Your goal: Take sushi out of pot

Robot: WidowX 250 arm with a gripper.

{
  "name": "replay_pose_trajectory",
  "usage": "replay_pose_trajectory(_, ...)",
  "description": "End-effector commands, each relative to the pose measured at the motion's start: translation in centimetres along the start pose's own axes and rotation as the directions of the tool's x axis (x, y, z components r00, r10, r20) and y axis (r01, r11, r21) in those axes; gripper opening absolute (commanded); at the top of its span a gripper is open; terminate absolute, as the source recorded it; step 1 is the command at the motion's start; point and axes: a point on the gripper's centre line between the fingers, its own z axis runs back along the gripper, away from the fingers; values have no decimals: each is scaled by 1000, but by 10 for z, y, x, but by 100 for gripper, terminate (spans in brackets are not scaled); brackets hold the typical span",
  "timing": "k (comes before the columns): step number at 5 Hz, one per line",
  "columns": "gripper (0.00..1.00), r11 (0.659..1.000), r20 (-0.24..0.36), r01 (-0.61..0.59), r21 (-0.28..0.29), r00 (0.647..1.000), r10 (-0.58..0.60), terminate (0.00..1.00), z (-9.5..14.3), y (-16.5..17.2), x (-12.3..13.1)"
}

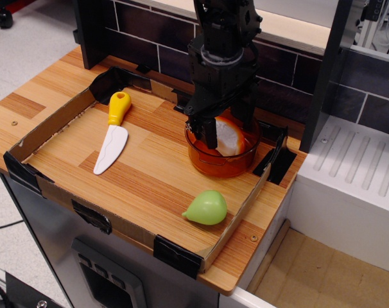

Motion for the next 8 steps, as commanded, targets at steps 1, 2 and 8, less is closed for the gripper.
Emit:
replay_pose_trajectory(1, 100, 1000, -1, 21, -20, 1000, -21, 0, 0, -5, 6)
replay_pose_trajectory(2, 100, 1000, -10, 17, -16, 1000, -17, 0, -1, -4, 6)
replay_pose_trajectory(8, 0, 986, -167, -95, -135, 983, 72, 0, 91, -10, 33)
